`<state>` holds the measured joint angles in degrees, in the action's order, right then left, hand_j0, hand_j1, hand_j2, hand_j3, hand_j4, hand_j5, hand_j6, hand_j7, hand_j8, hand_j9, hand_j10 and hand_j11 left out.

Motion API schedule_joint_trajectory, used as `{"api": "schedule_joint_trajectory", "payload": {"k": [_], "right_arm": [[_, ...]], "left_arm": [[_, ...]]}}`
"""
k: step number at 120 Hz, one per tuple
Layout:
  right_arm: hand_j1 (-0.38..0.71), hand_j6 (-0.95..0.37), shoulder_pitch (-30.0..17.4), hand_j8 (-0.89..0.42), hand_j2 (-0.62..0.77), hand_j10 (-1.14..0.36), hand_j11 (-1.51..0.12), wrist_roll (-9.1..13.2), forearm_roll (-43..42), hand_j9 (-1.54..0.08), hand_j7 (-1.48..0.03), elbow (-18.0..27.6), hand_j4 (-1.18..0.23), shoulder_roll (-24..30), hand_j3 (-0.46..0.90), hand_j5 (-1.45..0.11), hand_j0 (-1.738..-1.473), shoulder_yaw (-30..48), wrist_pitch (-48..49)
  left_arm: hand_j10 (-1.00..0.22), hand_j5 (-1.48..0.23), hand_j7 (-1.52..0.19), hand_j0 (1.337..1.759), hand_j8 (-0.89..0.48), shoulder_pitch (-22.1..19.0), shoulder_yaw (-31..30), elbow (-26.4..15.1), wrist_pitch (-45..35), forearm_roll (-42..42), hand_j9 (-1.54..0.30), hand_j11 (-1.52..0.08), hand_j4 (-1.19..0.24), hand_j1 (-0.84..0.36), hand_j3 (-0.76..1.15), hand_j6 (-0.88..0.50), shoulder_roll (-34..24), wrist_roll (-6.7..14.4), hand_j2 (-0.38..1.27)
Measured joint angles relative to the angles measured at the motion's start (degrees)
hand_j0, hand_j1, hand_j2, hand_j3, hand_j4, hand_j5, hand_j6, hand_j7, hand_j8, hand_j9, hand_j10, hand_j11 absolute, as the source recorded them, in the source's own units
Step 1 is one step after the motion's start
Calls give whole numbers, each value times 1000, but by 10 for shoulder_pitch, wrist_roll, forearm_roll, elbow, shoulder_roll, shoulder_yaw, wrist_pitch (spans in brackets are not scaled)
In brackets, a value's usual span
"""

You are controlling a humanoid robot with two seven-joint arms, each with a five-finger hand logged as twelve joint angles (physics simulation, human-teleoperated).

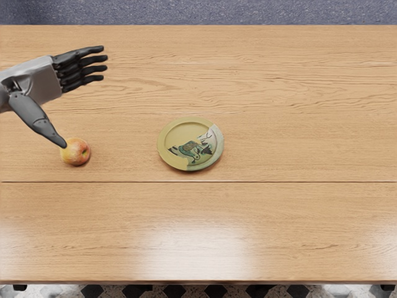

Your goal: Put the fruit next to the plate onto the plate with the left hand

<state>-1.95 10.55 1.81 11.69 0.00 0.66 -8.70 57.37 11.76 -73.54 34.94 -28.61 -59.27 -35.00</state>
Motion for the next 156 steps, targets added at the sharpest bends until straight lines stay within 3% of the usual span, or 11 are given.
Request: {"api": "schedule_joint_trajectory", "payload": {"k": [15,37,53,76,83,91,98,113,122,134,156], "right_arm": [[-349,0,0,0,0,0,0,0,1,0,0,0,0,0,0,0,-1658,0,0],[-349,0,-2,0,0,0,0,0,1,0,0,-12,0,0,0,0,-1658,-1,0],[-349,0,-2,0,0,0,0,0,0,0,0,-17,0,0,0,0,-1658,-1,0],[-349,-1,-2,0,0,0,0,0,0,0,0,-18,0,0,0,0,-1658,-1,0],[-349,0,-2,0,0,0,0,0,0,0,0,-18,0,0,0,0,-1658,-1,0],[-349,0,-2,0,0,0,0,0,0,0,0,-18,0,0,0,0,-1658,-1,0],[-349,0,-2,0,0,0,0,0,0,0,0,-18,0,0,0,0,-1658,-1,0],[-349,-1,-2,0,0,0,0,0,0,0,0,-18,0,0,0,0,-1658,-1,0],[-349,-1,-2,0,0,0,0,0,0,0,0,-18,0,0,0,0,-1658,-1,0],[-349,-1,-2,0,0,0,0,0,0,0,0,-18,0,0,0,0,-1658,-1,0],[-349,-1,-2,0,0,0,0,0,0,0,0,-18,0,0,0,0,-1658,-1,0]], "left_arm": [[-10,-11,-11,1658,-10,0,0,15,0,-16,-10,-10,-10,343,0,-10,8,0,6],[-10,-11,-11,1658,-11,11,0,25,0,-123,-10,-10,-11,343,0,-11,12,0,6],[-11,-11,-11,1658,-13,53,0,16,0,-170,-11,-10,-12,343,0,-13,12,0,6],[-12,-11,-11,1658,-13,94,1,-22,0,-206,-11,-10,-13,343,0,-14,-8,42,6],[-13,-11,-11,1658,-14,108,1,-29,0,-218,-11,-10,-13,343,0,-14,-7,78,6],[-13,-11,-11,1658,-14,135,-3,-33,0,-225,-11,-10,-14,343,0,-15,19,176,6],[-13,-11,-11,1658,-15,201,-33,-27,0,-228,-11,-10,-14,343,0,-16,47,245,6],[-12,-11,-11,1658,-13,303,-162,-10,-3,-221,-11,-10,-13,342,0,-14,100,337,4],[-12,-11,-11,1658,-13,355,-245,-7,-23,-218,-11,-10,-13,341,0,-14,133,365,3],[-11,-11,-11,1658,-12,421,-352,-6,-53,-179,-11,-10,-12,341,0,-13,161,381,2],[-10,-11,-11,1658,-12,429,-440,-35,-157,-132,-10,-10,-11,340,0,-12,175,386,2]]}}
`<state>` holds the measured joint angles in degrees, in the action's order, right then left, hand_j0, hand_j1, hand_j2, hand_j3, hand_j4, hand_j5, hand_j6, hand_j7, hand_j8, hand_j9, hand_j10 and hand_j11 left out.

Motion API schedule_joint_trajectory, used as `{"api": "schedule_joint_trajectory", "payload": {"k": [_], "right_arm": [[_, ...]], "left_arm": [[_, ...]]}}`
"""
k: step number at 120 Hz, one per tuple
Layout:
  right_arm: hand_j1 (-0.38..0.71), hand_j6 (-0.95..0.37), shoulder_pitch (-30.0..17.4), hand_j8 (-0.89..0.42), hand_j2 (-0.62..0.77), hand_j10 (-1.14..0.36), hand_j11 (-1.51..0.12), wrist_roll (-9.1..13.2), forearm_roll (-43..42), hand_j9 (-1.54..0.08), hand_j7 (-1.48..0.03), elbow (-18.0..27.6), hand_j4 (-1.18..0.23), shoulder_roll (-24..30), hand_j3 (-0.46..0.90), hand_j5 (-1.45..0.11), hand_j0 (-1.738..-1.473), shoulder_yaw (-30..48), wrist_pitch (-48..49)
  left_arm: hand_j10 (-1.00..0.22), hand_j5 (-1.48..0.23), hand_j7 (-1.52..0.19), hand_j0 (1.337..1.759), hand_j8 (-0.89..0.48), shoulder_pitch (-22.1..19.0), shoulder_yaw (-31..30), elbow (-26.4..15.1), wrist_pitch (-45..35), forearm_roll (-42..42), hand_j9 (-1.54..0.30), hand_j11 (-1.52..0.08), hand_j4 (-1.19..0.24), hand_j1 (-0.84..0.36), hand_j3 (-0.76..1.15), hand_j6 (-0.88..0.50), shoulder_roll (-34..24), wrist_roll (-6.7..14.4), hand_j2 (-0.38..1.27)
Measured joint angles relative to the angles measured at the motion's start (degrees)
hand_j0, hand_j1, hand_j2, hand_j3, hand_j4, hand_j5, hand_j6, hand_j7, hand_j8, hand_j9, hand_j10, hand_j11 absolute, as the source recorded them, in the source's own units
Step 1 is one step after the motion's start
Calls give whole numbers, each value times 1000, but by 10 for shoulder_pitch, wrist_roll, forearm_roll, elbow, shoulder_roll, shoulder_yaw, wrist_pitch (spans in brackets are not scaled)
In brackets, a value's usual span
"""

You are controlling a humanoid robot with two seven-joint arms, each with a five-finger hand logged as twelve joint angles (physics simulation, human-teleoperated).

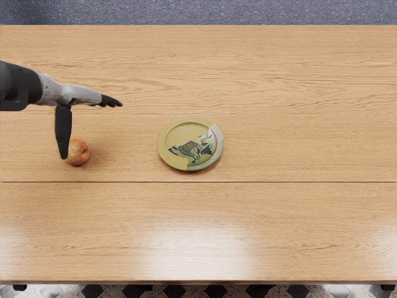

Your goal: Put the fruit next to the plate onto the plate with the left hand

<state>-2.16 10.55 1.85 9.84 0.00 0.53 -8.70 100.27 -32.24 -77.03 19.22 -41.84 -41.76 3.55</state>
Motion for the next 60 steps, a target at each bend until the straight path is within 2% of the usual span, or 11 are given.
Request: {"api": "schedule_joint_trajectory", "payload": {"k": [17,60], "right_arm": [[-349,-1,0,0,0,0,0,0,0,0,0,0,0,0,0,0,-1658,0,0],[-349,-1,0,0,0,0,0,0,0,0,0,0,0,0,0,0,-1658,0,0]], "left_arm": [[-10,-11,-11,1658,-11,-3,-37,-14,-86,8,-10,-10,-10,340,0,-11,24,1,2],[-12,-15,-14,1658,-13,-25,-110,-18,-163,13,-14,-14,-13,336,0,-13,44,4,3]]}}
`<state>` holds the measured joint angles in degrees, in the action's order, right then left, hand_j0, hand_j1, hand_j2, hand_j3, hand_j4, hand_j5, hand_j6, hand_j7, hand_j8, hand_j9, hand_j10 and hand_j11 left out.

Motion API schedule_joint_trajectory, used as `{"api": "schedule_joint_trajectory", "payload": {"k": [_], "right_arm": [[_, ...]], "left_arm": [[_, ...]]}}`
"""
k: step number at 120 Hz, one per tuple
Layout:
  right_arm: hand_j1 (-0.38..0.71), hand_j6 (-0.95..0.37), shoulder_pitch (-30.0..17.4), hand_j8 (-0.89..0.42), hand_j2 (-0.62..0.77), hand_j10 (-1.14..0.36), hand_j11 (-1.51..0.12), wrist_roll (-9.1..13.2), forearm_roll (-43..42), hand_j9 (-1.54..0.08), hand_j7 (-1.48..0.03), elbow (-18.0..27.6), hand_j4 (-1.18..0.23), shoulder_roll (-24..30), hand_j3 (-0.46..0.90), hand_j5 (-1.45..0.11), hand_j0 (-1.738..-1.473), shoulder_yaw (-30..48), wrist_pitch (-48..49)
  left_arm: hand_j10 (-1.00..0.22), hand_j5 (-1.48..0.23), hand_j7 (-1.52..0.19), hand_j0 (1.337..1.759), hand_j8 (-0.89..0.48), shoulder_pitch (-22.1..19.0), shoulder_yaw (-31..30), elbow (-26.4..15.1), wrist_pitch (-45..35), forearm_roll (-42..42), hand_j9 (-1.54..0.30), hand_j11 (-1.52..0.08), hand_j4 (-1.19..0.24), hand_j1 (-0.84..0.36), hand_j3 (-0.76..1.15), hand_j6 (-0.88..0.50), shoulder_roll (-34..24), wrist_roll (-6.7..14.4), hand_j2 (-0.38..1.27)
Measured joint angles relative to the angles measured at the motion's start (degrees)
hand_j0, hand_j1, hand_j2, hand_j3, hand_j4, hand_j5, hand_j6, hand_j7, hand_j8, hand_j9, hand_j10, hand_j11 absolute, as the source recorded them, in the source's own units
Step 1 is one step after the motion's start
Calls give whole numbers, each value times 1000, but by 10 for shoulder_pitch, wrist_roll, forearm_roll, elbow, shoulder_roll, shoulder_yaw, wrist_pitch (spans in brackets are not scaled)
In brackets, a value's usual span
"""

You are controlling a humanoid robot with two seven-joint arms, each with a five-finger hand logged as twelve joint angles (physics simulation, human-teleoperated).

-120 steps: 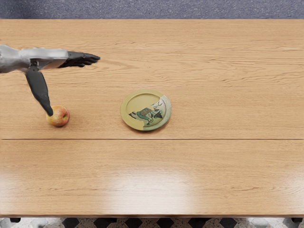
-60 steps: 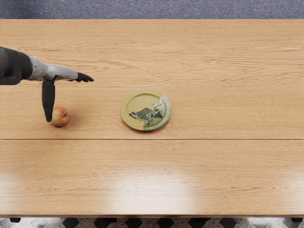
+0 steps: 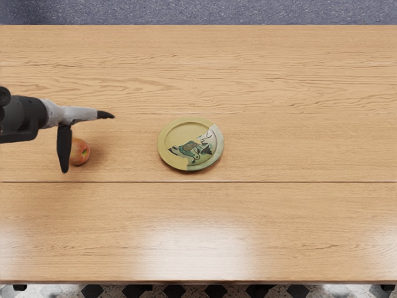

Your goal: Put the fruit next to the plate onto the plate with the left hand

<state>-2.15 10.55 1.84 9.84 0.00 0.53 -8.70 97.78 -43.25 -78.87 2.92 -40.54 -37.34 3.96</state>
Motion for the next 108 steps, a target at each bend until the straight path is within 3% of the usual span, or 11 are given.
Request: {"api": "schedule_joint_trajectory", "payload": {"k": [39,65,108], "right_arm": [[-349,-1,0,0,0,0,0,0,0,0,0,0,0,0,0,0,-1658,0,0],[-349,-1,0,0,0,0,0,0,0,0,0,0,0,0,0,0,-1658,0,0],[-349,-1,0,0,0,0,0,0,0,0,0,0,0,0,0,0,-1658,0,0]], "left_arm": [[-162,-210,-210,1658,-163,-23,-40,26,-29,9,-210,-210,-163,156,0,-163,17,1,33],[-191,-247,-247,1658,-192,-25,-55,32,-100,3,-247,-247,-192,121,0,-192,17,1,39],[-212,-274,-274,1658,-212,-70,-71,19,-215,3,-274,-274,-212,97,0,-212,48,0,43]]}}
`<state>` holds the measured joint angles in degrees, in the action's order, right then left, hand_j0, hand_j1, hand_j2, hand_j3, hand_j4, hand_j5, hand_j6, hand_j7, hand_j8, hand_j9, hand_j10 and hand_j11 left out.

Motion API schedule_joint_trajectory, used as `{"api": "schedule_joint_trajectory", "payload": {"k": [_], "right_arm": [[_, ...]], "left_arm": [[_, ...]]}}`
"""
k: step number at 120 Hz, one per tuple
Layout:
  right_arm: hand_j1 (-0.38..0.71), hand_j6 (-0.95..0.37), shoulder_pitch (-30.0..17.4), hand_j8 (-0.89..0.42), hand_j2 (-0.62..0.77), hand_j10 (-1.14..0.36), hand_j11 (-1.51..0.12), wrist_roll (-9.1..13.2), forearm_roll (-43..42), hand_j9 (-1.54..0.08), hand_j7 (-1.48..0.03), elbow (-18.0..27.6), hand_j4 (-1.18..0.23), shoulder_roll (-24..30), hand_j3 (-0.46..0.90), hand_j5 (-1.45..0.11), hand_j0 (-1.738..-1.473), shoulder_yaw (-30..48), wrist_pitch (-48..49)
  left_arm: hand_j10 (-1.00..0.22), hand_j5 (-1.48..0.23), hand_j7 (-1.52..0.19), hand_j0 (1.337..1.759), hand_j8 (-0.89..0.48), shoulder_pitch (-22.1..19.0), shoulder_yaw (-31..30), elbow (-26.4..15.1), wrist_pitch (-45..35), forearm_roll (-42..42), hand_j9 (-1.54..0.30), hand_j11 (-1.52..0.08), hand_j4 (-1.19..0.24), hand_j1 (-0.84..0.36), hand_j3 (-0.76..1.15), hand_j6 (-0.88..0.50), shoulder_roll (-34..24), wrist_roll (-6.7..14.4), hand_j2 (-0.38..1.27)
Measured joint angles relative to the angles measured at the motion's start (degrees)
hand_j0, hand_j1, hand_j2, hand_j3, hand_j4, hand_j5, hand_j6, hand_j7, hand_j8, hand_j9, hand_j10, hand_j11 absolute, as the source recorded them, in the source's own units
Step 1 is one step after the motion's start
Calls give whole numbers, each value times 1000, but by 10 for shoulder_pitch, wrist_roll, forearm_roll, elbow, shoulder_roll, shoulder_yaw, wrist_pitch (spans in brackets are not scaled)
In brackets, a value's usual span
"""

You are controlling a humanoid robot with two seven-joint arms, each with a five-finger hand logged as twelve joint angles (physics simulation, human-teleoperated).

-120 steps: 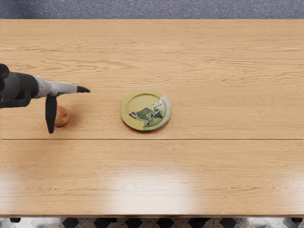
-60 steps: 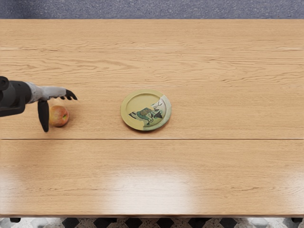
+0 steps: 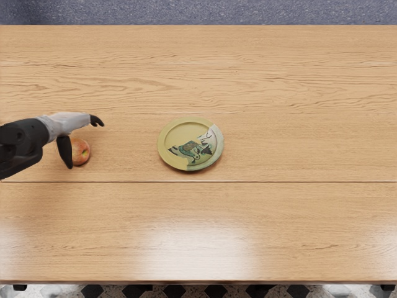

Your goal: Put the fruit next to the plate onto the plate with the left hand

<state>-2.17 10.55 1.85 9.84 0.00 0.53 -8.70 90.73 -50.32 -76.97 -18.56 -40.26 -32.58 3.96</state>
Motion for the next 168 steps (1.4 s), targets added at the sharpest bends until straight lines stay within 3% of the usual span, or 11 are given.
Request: {"api": "schedule_joint_trajectory", "payload": {"k": [70,168], "right_arm": [[-349,-1,0,0,0,0,0,0,0,0,0,0,0,0,0,0,-1658,0,0],[-349,-1,0,0,0,0,0,0,0,0,0,0,0,0,0,0,-1658,0,0]], "left_arm": [[-256,-332,-332,1658,-257,-11,-47,-45,-117,-1,-332,-332,-256,43,0,-257,1,-5,52],[-392,-512,-512,1658,-393,-10,-70,-53,-150,-1,-512,-512,-392,-112,0,-393,9,-1,82]]}}
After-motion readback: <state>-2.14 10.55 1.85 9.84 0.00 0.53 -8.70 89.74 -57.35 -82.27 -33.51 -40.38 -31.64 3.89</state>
